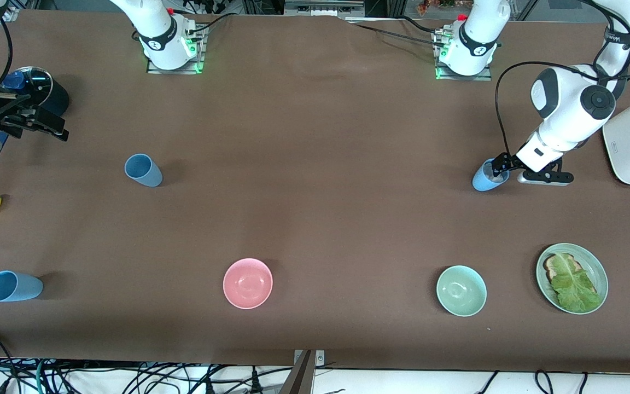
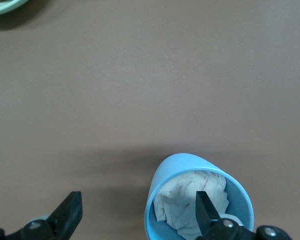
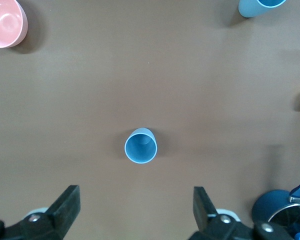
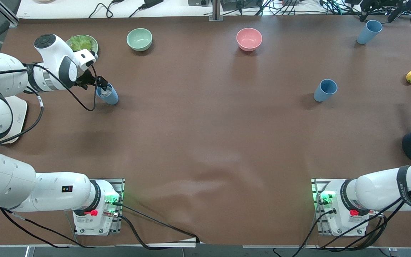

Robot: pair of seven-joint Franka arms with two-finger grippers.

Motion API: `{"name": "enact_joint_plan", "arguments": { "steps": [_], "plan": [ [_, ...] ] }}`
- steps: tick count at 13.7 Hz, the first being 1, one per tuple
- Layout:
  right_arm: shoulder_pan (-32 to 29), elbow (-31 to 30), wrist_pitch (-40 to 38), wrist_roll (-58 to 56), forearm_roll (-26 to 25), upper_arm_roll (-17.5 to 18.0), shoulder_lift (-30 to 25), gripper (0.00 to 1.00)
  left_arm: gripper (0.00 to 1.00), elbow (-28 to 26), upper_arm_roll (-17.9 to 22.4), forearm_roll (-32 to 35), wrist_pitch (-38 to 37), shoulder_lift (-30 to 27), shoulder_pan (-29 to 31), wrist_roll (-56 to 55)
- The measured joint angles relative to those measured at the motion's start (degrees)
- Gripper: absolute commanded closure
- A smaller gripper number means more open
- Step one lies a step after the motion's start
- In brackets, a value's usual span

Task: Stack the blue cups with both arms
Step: 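Lower the left gripper and grasp the tissue cup's rim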

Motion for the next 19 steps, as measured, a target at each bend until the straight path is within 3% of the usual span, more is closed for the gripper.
{"name": "enact_joint_plan", "arguments": {
  "steps": [1,2,3,4,5,15,19],
  "plan": [
    [0.0,0.0,0.0,0.0,0.0,0.0,0.0,0.0,0.0,0.0,0.0,0.0,0.8,0.5,-0.1,0.0],
    [0.0,0.0,0.0,0.0,0.0,0.0,0.0,0.0,0.12,0.0,0.0,0.0,1.8,1.1,-0.1,0.0],
    [0.0,0.0,0.0,0.0,0.0,0.0,0.0,0.0,0.53,0.0,0.0,0.0,3.0,1.8,-0.1,0.0],
    [0.0,0.0,0.0,0.0,0.0,0.0,0.0,0.0,0.81,0.0,0.0,0.0,3.9,2.6,-0.2,0.0],
    [0.0,0.0,0.0,0.0,0.0,0.0,0.0,0.0,1.0,0.0,0.0,0.0,4.5,3.1,-0.2,0.0],
    [0.0,-0.2,-0.1,0.0,0.0,-0.1,1.8,0.0,1.0,0.2,0.0,-1.5,3.0,1.8,-0.1,0.0],
    [0.0,-0.3,-0.1,0.0,0.0,-0.1,1.8,0.0,1.0,4.0,0.0,-1.5,-8.4,-2.2,-0.3,0.0]
  ]
}}
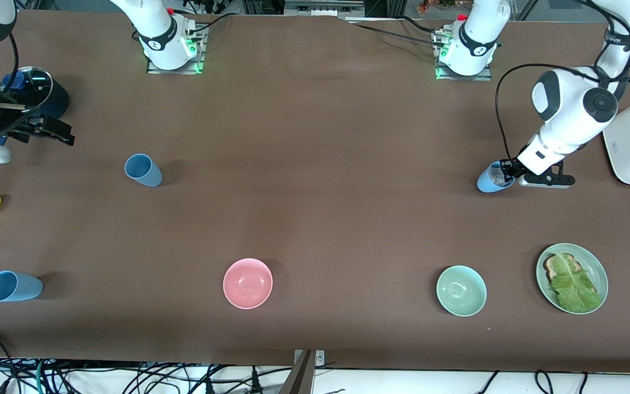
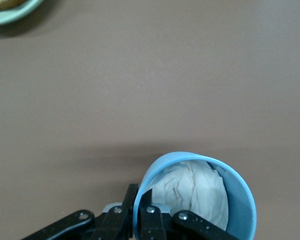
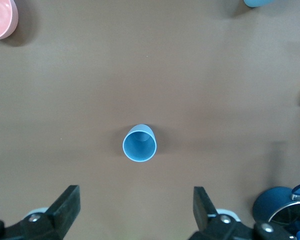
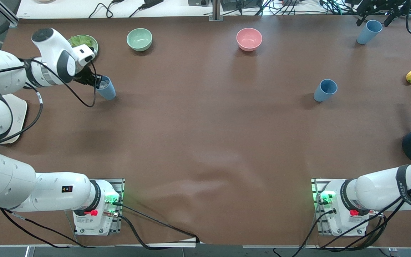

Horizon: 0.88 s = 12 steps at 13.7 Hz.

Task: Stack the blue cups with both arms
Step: 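Lower the left gripper and grasp the tissue cup's rim, then carry the tissue cup with the left gripper toward the table middle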

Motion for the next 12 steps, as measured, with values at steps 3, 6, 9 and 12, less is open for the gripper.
{"name": "enact_joint_plan", "arguments": {
  "steps": [3,6,9,12],
  "plan": [
    [0.0,0.0,0.0,0.0,0.0,0.0,0.0,0.0,1.0,7.9,0.0,0.0,-14.6,-3.6,-0.1,0.0],
    [0.0,0.0,0.0,0.0,0.0,0.0,0.0,0.0,1.0,17.1,-0.1,0.0,-25.9,-4.4,-0.6,0.0],
    [0.0,0.0,0.0,0.0,0.0,0.0,0.0,0.0,1.0,24.3,-0.3,0.0,-32.9,-4.3,-3.3,-2.0],
    [0.0,0.0,0.0,0.0,0.0,0.0,0.0,0.0,1.0,29.5,-0.6,0.0,-37.6,-3.6,-8.6,-11.2]
  ]
}}
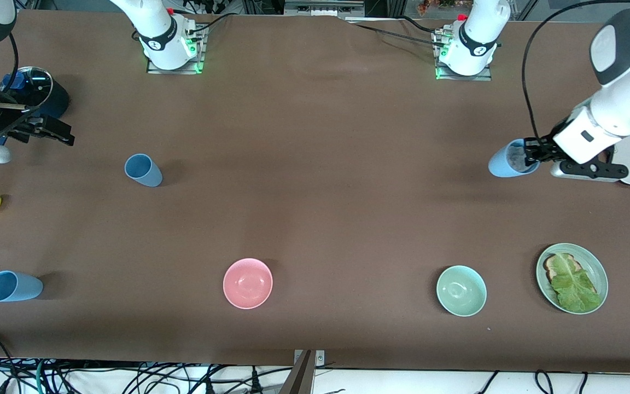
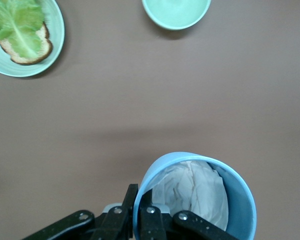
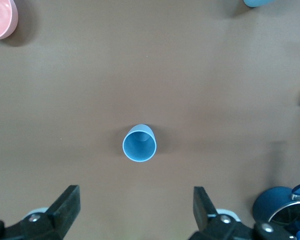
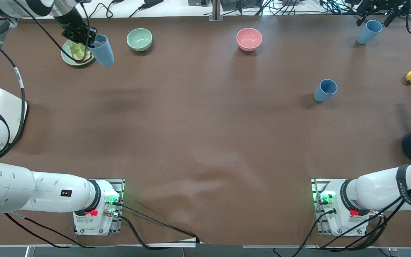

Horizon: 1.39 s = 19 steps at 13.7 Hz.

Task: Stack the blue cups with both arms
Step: 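Carry the tissue cup with the left gripper toward the table middle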

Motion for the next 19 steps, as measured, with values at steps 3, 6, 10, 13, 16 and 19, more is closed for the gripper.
{"name": "enact_joint_plan", "arguments": {
  "steps": [3,6,10,13,16,19],
  "plan": [
    [0.0,0.0,0.0,0.0,0.0,-0.4,0.0,0.0,1.0,1.6,-0.3,0.0,-0.6,1.1,-6.2,-10.3],
    [0.0,0.0,0.0,0.0,0.0,-0.7,0.0,0.0,1.0,4.6,-0.5,-0.1,-0.6,3.8,-13.4,-23.7],
    [0.0,0.0,0.0,0.0,0.0,-0.7,0.0,0.0,1.0,11.3,-0.7,-0.2,-0.4,10.6,-22.6,-39.8],
    [0.0,0.0,0.0,0.0,0.0,-0.7,0.0,0.0,1.0,17.4,-0.8,-0.2,0.4,18.1,-28.7,-51.1],
    [0.0,0.0,0.0,0.0,0.0,-0.7,0.0,0.0,1.0,21.5,-0.7,-0.2,5.9,24.8,-31.1,-53.8],
    [0.0,0.0,0.0,0.0,0.0,-0.7,0.0,0.0,1.0,22.4,-0.7,-0.2,8.9,28.7,-31.4,-49.3]
  ]
}}
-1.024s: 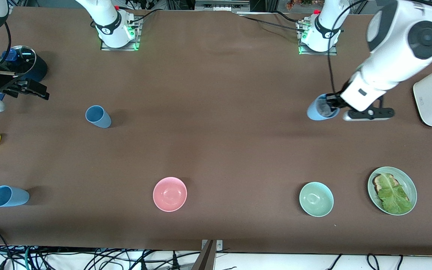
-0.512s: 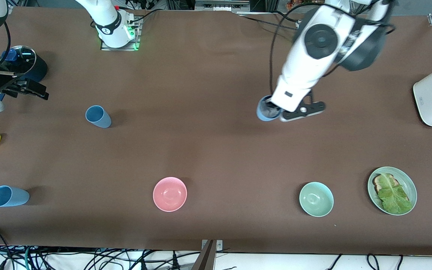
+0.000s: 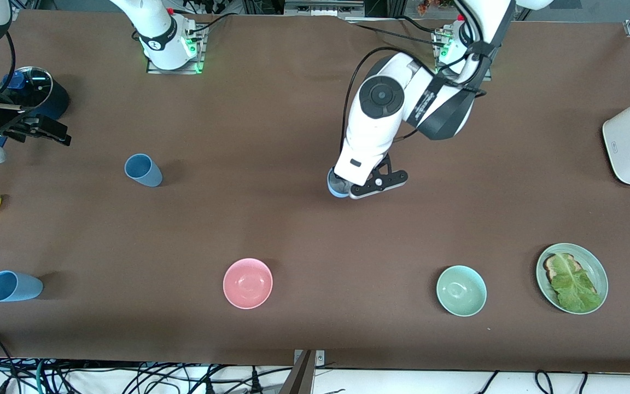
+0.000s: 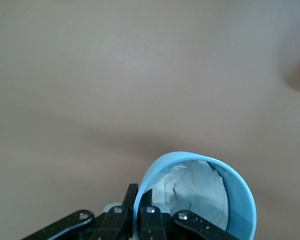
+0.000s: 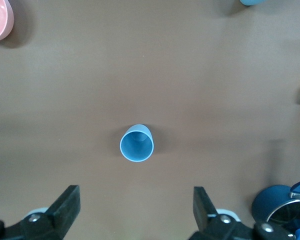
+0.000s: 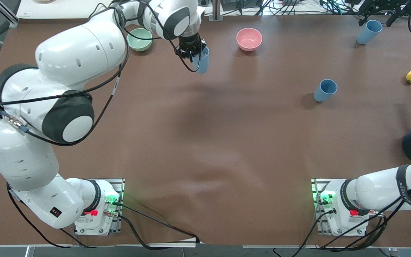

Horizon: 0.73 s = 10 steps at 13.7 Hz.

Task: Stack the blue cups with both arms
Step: 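Carry the tissue cup with the left gripper toward the table middle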

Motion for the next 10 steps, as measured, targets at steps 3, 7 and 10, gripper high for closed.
{"name": "enact_joint_plan", "arguments": {
  "steps": [3,7,10],
  "plan": [
    [0.0,0.0,-0.2,0.0,0.0,0.0,0.0,0.0,1.0,0.2,0.0,0.0,1.4,2.3,-0.9,3.9],
    [0.0,0.0,-0.4,0.0,0.0,0.0,0.0,0.0,1.0,0.2,0.0,0.0,5.5,5.7,-3.7,4.4],
    [0.0,0.0,-0.5,0.0,0.0,0.0,0.0,0.0,1.0,0.3,0.0,0.0,7.9,8.0,-5.2,4.4]
  ]
}}
